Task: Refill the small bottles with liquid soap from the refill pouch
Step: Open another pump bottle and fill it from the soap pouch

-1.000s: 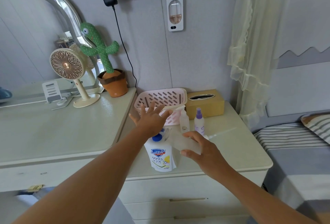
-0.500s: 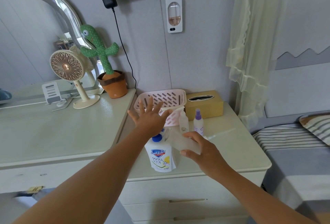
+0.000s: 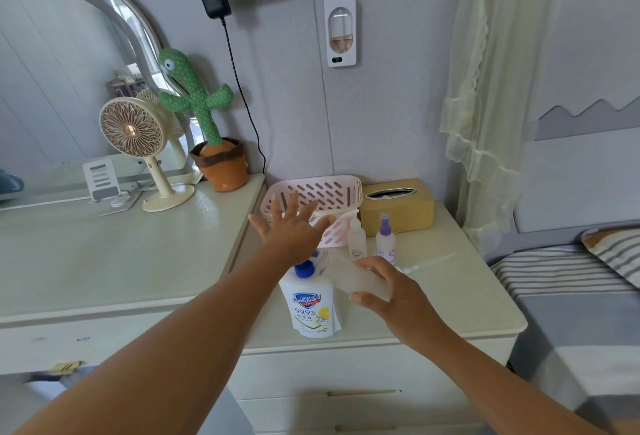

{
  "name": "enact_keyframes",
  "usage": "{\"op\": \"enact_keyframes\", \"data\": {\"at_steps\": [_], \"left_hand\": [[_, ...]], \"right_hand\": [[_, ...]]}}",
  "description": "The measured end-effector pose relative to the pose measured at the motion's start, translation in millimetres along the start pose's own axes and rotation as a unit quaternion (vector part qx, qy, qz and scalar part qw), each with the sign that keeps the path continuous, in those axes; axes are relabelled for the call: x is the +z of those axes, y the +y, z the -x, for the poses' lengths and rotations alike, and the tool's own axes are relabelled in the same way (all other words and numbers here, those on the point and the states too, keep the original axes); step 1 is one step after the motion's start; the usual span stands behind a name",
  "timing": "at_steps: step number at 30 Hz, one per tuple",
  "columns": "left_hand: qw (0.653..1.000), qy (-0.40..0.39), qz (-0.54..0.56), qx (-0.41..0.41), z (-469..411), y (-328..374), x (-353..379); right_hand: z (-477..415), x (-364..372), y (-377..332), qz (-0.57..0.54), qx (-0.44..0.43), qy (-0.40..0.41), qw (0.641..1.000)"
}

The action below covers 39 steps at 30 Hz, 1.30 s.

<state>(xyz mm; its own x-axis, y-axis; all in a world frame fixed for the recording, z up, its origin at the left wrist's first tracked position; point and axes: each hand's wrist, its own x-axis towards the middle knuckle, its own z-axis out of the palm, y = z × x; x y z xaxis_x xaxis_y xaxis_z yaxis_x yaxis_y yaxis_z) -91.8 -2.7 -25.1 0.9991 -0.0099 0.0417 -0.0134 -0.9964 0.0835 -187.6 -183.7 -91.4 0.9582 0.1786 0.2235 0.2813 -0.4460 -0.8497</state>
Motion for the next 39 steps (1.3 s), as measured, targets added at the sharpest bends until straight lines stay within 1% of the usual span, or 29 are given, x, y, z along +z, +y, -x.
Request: {"op": "enact_keyframes", "data": {"at_steps": [3,7,16,22,28,32,39], "left_hand": [[1.000,0.002,0.019,-0.004,1.9,1.3,4.6],[0.998,-0.013,0.051,-0.029,6.6,0.8,13.2],[1.000,-0.005,-0.011,0.001,1.0,0.0,1.9],[0.999,-0.014,0.043,-0.012,6.6,-3.5,14.0],[1.000,-0.013,0.022,-0.005,7.4,-1.2,9.5],[1.000,-0.015,0.000,0.004,4.9,-0.7,-1.3],[0.998,-0.027,0.048,-0.011,8.3,-2.5,12.2]], "right_hand": [[1.1,2.1,3.5,0.000,0.002,-0.006,1.000],[2.4,6.8,7.5,0.001,0.015,-0.015,1.000],[1.7,0.7,0.6,0.002,0.005,-0.005,1.000],[4.5,7.8,5.8,0.000,0.016,-0.016,1.000],[6.1,7.7,3.1,0.000,0.021,-0.016,1.000],[4.5,3.0,-1.9,0.000,0.006,-0.007,1.000],[5.5,7.0,3.0,-0.001,0.013,-0.016,1.000]]}}
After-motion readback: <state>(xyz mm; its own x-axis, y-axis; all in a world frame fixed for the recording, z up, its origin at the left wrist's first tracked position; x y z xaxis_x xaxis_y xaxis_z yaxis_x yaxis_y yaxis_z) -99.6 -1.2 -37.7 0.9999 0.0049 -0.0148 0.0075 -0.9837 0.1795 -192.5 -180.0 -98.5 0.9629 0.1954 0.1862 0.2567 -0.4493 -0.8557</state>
